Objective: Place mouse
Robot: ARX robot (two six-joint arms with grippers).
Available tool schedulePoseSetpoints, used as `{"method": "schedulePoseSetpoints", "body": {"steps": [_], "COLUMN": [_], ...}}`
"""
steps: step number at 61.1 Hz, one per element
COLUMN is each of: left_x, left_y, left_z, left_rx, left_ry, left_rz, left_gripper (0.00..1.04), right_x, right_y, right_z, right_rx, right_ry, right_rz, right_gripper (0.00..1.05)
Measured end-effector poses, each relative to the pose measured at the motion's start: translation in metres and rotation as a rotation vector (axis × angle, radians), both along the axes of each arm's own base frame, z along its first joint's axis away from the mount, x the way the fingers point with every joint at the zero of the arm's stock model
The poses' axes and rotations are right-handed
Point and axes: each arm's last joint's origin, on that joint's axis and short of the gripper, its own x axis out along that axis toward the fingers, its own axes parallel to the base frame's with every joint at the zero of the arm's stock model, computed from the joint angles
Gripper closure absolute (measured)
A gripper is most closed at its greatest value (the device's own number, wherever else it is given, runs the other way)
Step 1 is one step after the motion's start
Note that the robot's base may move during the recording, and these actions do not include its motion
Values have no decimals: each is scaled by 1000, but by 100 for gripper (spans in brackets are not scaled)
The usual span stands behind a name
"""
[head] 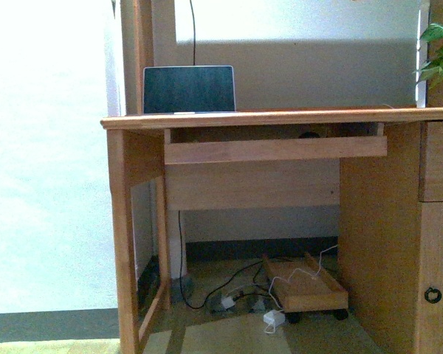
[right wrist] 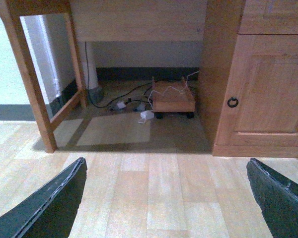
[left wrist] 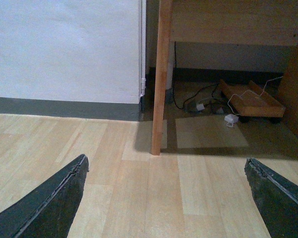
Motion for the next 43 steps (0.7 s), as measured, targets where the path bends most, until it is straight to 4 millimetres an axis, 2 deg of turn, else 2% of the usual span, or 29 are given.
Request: {"method": "schedulePoseSetpoints", "body": {"steps": [43], "left_x": [0], "left_y": [0], "left_z": [0], "left_rx": [0], "left_ry": [0], "left_rz": [0], "left_gripper": [8], "right_x": [0], "right_y": [0], "right_z": [0], "right_rx": [0], "right_ry": [0], "right_rz": [-1], "right_gripper": [7]}}
